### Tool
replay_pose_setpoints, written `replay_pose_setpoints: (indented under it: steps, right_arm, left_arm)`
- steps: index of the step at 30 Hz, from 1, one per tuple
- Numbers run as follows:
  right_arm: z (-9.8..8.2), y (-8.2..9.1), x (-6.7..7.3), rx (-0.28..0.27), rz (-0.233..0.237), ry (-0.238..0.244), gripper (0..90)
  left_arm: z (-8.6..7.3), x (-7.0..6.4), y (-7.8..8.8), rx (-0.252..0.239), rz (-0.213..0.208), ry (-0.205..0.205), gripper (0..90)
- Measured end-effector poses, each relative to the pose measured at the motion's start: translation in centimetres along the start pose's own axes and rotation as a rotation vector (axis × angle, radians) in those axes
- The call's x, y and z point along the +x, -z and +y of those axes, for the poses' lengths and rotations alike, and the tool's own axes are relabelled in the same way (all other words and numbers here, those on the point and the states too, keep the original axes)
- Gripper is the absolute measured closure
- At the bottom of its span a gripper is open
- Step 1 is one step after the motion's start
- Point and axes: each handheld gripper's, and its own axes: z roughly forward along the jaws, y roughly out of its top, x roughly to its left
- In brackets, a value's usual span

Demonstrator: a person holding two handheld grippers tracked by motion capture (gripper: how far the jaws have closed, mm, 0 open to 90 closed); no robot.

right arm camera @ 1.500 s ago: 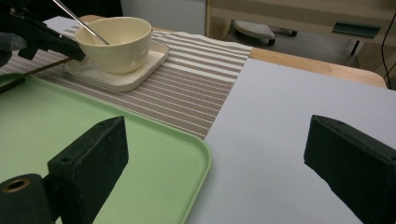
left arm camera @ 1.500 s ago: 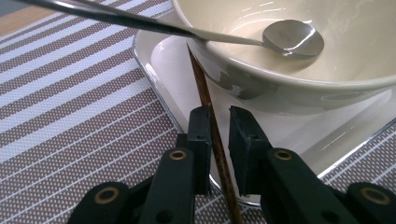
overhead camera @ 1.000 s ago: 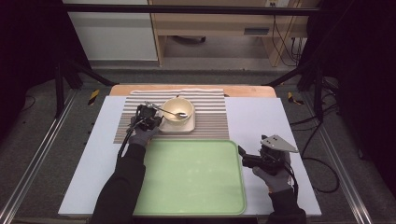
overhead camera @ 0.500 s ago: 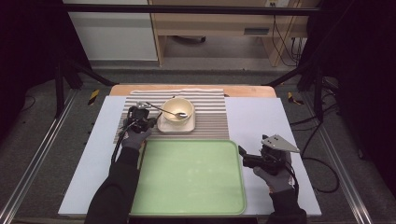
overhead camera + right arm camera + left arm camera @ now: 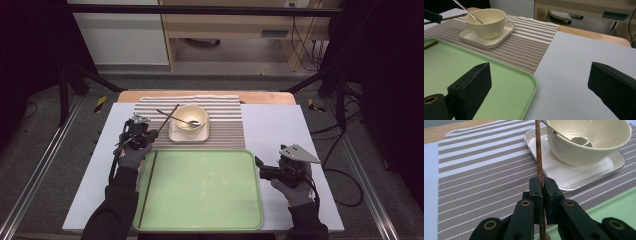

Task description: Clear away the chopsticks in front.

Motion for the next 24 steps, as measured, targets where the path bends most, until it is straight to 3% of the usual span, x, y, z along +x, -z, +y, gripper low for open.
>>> replay_pose_setpoints:
  steps: [7,24]
  right_arm:
    - [0.1,0.2,-0.1,-0.009,-0.004,0.004,5.1]
    - [0.0,0.1,0.1,0.004,0.009,0.009,4.7]
  left_arm:
    - [-0.9,0.4,1.4,-0.008,0.012,0.004,85.1]
    - [-2.8,-0.1,4.1,-0.023,0.039,0.004,85.1]
